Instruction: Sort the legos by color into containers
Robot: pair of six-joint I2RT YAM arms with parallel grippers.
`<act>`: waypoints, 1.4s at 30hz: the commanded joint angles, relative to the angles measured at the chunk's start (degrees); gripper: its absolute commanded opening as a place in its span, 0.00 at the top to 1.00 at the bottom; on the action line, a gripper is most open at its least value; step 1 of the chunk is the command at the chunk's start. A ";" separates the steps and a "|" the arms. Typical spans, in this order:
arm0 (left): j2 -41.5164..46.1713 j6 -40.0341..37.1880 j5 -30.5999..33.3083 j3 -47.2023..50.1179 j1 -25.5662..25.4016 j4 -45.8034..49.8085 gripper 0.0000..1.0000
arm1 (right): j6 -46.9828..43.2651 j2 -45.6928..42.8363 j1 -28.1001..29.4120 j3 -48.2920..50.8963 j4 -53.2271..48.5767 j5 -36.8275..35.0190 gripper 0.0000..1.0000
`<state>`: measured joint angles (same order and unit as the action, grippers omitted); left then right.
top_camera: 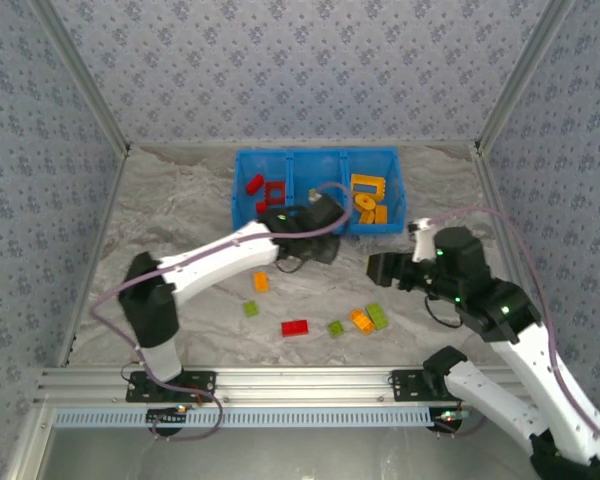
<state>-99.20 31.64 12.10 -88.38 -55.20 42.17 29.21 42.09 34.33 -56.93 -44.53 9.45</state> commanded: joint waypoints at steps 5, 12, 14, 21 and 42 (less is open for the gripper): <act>5.06 0.40 -0.31 7.05 14.38 0.05 0.63 | -4.36 16.31 24.36 -4.92 13.87 -19.39 0.24; -3.44 -0.38 -8.54 2.74 25.41 -4.70 0.64 | -10.91 34.58 36.48 -10.90 25.49 -35.61 0.25; -6.34 0.06 -11.89 1.22 27.41 -6.71 0.64 | -11.36 38.56 37.02 -14.11 27.66 -37.28 0.25; -16.10 0.29 -18.09 -5.79 29.86 -9.33 0.62 | -9.36 43.40 36.90 -15.83 29.31 -36.93 0.24; -4.64 3.92 -17.15 -0.06 30.38 -10.86 0.34 | -4.39 38.02 35.32 -8.78 28.02 -39.44 0.25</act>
<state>-112.01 34.46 -6.35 -89.47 -24.25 32.14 22.76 82.85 70.00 -67.72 -15.99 -27.29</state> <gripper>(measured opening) 0.663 0.756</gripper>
